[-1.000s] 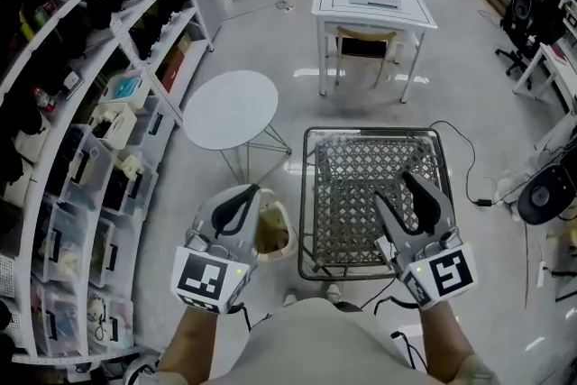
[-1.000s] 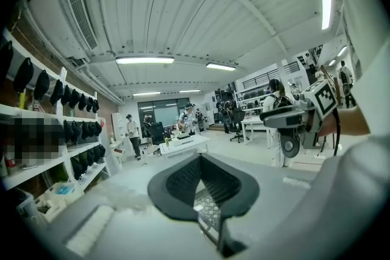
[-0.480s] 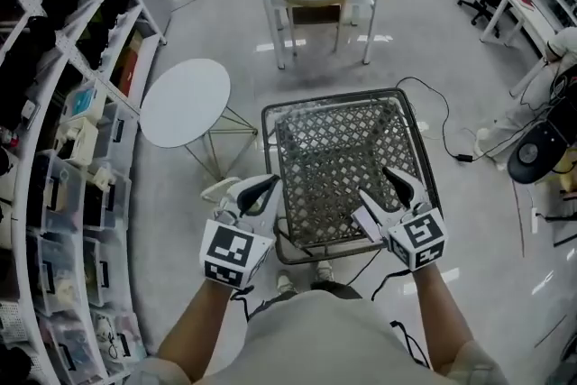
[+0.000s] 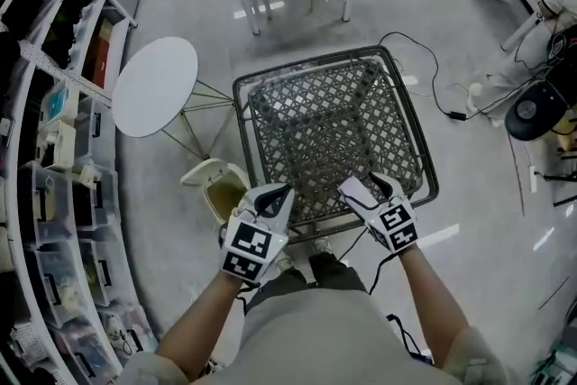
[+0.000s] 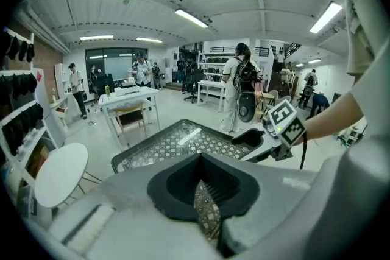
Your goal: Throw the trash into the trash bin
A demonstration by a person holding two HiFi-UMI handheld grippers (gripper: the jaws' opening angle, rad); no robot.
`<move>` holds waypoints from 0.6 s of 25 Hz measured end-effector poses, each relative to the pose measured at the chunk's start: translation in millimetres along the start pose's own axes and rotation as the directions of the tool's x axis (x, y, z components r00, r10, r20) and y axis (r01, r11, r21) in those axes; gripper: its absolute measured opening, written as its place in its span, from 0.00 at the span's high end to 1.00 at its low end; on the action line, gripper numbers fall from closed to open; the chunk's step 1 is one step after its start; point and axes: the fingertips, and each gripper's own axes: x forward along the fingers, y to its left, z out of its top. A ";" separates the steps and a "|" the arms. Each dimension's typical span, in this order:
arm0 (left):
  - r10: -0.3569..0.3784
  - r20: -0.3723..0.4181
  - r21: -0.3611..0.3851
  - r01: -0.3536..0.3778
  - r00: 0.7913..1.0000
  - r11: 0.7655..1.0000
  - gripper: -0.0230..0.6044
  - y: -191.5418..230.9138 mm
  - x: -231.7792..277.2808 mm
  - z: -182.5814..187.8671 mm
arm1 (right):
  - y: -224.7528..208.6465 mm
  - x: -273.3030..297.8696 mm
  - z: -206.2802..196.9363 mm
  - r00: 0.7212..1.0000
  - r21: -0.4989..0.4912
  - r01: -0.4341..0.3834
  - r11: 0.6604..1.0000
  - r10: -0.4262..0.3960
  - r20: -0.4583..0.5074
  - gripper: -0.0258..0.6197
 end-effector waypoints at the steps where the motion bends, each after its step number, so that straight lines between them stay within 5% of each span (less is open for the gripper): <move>1: -0.013 -0.021 -0.003 0.013 1.000 1.000 0.96 -4.5 7.1 -7.0 | -0.9 5.8 -12.2 1.000 0.009 -0.005 1.000 0.005 -0.020 0.43; 15: -0.124 -0.232 -0.049 0.116 0.965 0.992 0.96 -48.0 69.4 -88.9 | -17.5 68.7 -143.1 0.964 0.102 0.057 0.993 -0.028 -0.264 0.38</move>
